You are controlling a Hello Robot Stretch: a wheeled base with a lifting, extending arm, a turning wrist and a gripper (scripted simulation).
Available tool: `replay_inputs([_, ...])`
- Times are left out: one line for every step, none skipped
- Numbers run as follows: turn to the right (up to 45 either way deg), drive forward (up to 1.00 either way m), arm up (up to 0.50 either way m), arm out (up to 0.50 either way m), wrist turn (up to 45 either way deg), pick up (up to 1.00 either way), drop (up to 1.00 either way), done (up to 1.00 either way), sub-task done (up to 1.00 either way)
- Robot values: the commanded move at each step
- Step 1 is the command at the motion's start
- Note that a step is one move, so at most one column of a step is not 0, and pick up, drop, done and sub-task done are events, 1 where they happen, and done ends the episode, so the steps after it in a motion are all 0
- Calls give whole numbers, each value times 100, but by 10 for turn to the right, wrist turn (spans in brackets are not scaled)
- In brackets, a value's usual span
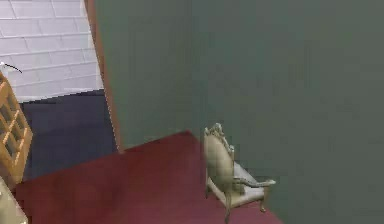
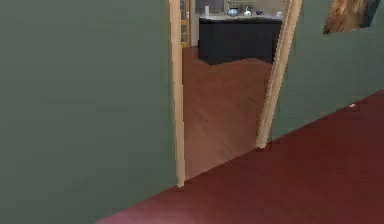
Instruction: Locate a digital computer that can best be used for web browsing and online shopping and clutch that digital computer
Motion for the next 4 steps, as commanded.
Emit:
replay_inputs([450, 0, 0, 0, 0, 0, 0, 0, 0])
replay_inputs([450, 0, 0, 0, 0, 0, 0, 0, 0])
replay_inputs([300, 0, 0, 0, 0, 0, 0, 0, 0])
replay_inputs([0, 40, 0, 0, 0, 0, 0, 0, 0])
